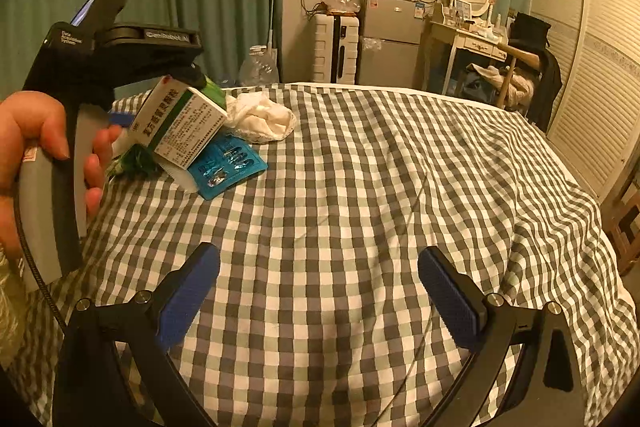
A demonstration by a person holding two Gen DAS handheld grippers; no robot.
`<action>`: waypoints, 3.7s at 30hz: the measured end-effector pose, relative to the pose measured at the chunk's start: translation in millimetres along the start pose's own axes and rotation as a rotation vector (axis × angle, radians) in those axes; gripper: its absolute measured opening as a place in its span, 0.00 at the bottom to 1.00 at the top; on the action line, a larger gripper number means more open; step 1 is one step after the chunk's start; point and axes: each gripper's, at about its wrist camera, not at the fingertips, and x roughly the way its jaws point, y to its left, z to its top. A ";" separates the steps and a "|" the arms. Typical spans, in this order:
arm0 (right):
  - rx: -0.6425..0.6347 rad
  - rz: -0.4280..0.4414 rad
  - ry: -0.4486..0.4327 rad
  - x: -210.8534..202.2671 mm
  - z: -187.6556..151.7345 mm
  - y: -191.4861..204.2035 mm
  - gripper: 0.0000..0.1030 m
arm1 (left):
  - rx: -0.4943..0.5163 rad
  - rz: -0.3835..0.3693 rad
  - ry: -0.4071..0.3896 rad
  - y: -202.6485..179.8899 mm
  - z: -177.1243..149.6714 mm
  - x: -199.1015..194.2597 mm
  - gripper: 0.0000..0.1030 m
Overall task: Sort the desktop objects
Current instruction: 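Grasp the green medicine box with the left tool while the right tool grasps the blue blister pack, then carry the green box and blister pack over the box and open both tools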
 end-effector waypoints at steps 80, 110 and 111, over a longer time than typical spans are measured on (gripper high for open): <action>-0.016 0.622 -0.021 -215.4 40.7 205.3 0.69 | 0.050 0.186 -0.301 185.3 -132.5 -387.7 0.78; -0.014 0.459 -0.057 -199.6 25.7 141.7 0.90 | 0.097 0.242 -0.209 176.4 -153.1 -371.2 1.00; -0.002 0.453 -0.051 -196.7 19.4 129.9 0.90 | 0.104 0.229 -0.207 169.5 -154.9 -370.1 1.00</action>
